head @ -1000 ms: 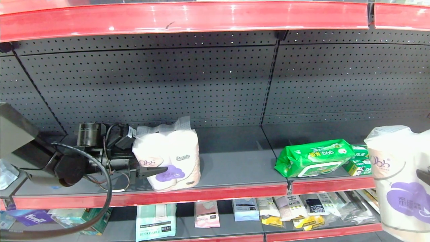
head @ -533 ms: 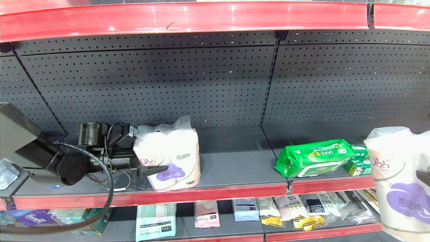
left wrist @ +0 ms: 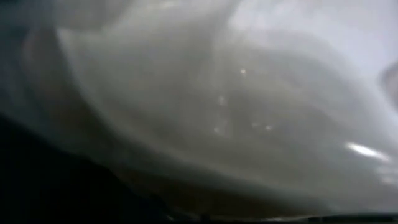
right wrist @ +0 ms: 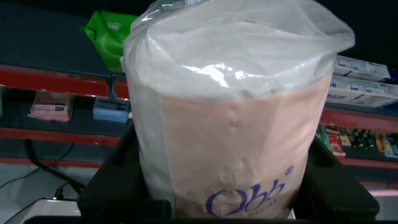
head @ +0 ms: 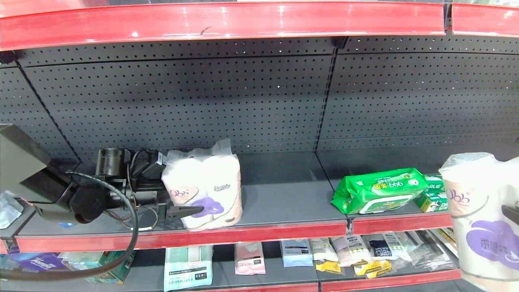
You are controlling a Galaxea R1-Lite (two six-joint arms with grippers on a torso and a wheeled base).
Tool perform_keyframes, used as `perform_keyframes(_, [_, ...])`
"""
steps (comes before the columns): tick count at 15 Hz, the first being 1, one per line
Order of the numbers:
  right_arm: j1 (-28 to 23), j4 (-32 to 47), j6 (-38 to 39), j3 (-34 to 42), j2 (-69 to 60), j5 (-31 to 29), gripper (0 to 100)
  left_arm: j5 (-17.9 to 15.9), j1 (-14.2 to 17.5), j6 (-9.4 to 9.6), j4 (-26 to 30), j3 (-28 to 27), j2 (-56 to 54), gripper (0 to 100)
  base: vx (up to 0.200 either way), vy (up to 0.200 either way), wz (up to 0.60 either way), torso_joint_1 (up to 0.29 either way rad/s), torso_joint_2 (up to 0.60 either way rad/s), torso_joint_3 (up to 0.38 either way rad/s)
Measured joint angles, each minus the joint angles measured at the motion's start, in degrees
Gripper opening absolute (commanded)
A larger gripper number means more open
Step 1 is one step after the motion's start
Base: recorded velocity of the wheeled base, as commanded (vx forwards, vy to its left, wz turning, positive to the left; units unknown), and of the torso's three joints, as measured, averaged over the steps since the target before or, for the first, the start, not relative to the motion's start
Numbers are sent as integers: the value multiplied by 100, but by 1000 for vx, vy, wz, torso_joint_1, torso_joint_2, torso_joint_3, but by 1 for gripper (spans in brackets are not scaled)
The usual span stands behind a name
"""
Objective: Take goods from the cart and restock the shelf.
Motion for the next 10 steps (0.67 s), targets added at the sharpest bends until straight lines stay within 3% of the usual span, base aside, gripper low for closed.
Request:
perform_keyframes(3, [0, 0, 0, 9, 2, 0, 0, -28, 4, -135, -22, 44, -158, 100, 0, 0, 0, 0, 0, 0])
perform_keyframes(7, [0, 2, 0, 11, 9, 6, 0, -90, 140, -510, -46, 427, -719, 100, 0, 0, 0, 0, 0, 0])
perform_keyframes(10, [0, 0, 5, 52, 9, 6, 0, -94, 460, -690, -635, 653, -1072, 100, 0, 0, 0, 0, 0, 0])
